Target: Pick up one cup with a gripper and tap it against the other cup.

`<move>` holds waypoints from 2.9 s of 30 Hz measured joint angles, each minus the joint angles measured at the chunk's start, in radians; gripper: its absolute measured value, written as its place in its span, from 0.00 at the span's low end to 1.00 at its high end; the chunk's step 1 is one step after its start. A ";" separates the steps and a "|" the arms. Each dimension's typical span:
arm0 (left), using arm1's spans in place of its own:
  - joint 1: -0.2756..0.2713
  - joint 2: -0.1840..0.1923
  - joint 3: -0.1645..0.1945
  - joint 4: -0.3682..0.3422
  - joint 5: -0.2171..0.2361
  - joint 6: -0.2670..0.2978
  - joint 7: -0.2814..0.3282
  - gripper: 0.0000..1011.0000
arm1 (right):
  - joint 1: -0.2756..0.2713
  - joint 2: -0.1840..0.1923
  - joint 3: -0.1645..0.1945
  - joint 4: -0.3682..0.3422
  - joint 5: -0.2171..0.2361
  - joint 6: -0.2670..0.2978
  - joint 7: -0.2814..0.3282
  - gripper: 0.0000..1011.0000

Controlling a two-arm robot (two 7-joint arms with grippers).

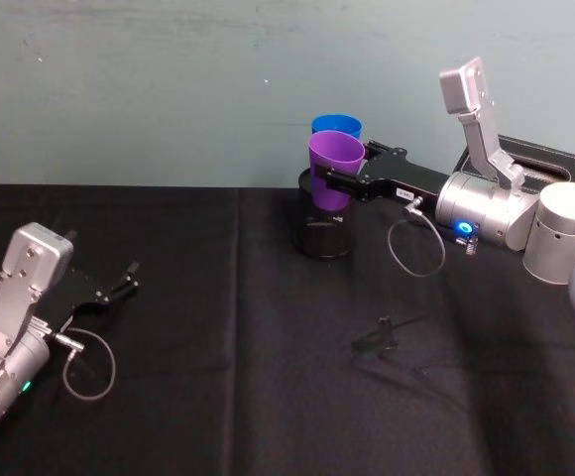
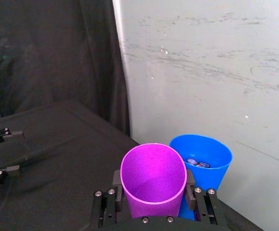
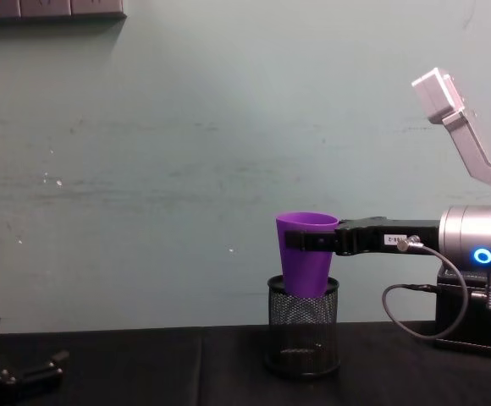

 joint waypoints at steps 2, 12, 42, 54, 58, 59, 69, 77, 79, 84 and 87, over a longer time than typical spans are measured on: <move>0.000 0.000 0.000 0.000 0.000 0.000 0.000 1.00 | 0.000 0.000 0.000 0.000 0.000 0.000 0.000 0.72; 0.000 0.000 0.000 0.000 0.000 0.000 0.000 1.00 | 0.002 -0.001 0.001 0.004 -0.001 0.000 0.001 0.72; 0.000 0.000 0.000 0.000 0.000 0.000 0.000 1.00 | -0.235 0.218 0.017 -0.514 0.066 0.173 0.070 0.72; 0.000 0.000 0.000 0.000 0.000 0.000 0.000 1.00 | -0.331 0.296 0.006 -0.661 0.099 0.162 0.062 0.72; 0.000 0.000 0.000 0.000 0.000 0.000 0.000 1.00 | -0.340 0.304 -0.005 -0.672 0.101 0.155 0.054 0.72; 0.000 0.000 0.000 0.000 0.000 0.000 0.000 1.00 | -0.341 0.305 -0.007 -0.674 0.102 0.154 0.052 0.72; 0.000 0.000 0.000 0.000 0.000 0.000 0.000 1.00 | -0.342 0.307 -0.012 -0.675 0.103 0.149 0.043 0.72; 0.000 0.000 0.000 0.000 0.000 0.000 0.000 1.00 | -0.340 0.305 -0.010 -0.671 0.102 0.150 0.044 0.72; 0.000 0.000 0.000 0.000 0.000 0.000 0.000 1.00 | -0.340 0.305 -0.010 -0.671 0.102 0.151 0.044 0.72; 0.000 0.000 0.000 0.000 0.000 0.000 0.000 1.00 | -0.339 0.305 -0.010 -0.670 0.102 0.151 0.045 0.72; 0.000 0.000 0.000 0.000 0.000 0.000 0.000 1.00 | -0.339 0.304 -0.009 -0.670 0.102 0.152 0.045 0.72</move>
